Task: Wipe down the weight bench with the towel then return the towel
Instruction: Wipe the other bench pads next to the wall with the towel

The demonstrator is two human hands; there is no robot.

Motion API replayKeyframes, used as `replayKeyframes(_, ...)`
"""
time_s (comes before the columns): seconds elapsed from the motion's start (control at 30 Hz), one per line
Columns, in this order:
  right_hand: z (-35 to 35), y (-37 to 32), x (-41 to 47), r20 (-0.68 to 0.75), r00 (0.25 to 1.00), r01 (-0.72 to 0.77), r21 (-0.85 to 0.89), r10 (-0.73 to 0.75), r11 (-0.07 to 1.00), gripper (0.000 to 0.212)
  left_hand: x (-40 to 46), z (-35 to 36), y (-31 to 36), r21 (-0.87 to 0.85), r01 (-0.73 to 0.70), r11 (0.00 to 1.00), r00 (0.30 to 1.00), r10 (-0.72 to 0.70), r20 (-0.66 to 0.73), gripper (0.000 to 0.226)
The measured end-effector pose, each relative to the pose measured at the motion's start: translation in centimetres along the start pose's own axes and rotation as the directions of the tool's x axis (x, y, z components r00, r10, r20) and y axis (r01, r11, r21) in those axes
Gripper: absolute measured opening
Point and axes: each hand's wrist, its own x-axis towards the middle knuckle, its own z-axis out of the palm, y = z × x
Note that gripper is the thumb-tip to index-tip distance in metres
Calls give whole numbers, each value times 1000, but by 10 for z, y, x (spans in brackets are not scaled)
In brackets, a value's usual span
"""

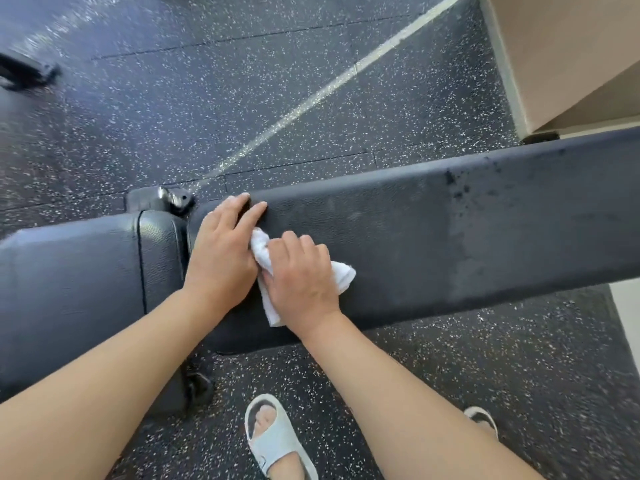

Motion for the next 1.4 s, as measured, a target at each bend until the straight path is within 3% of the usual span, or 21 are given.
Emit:
replayKeyframes(0.1,-15,46,-10,-47,997,57,-21,-58,998,15,-2,13,39,68,50,996,999,-49,-12,60)
replayKeyframes(0.27,-62,178,-39,-94,993,-83,-90,74,992,9,9,56,147,79,52,995,999,-53,10,61)
replayKeyframes(0.37,-92,255,-60,-91,990,-113,-106,104,988,9,26,74,194,58,248,967,968,-246,-43,56)
replayKeyframes(0.5,-115,318,-80,-109,981,-166,-61,159,984,15,37,98,227,-43,459,887,861,-457,-226,52)
replayKeyframes(0.7,-105,287,-83,-186,907,-380,26,378,925,19,37,113,233,-29,506,862,814,-488,-314,53)
replayKeyframes(0.9,-74,184,-75,-105,969,-208,158,226,965,20,41,120,222,10,497,868,811,-460,-362,57)
replayKeyframes(1.07,-85,232,-86,-230,968,-71,126,99,990,12,40,122,224,14,488,873,808,-445,-385,57)
replayKeyframes(1.17,-103,303,-92,-296,927,-238,14,232,971,16,39,123,224,36,484,874,815,-435,-384,57)
replayKeyframes(1.27,-119,356,-90,-299,836,-463,62,459,884,20,39,123,223,34,488,872,815,-442,-375,58)
replayKeyframes(1.33,-119,348,-85,-276,815,-511,75,510,856,21,39,122,225,19,488,873,814,-447,-370,59)
replayKeyframes(1.4,-109,313,-74,-236,848,-472,69,474,879,21,39,122,226,17,483,875,814,-442,-377,59)
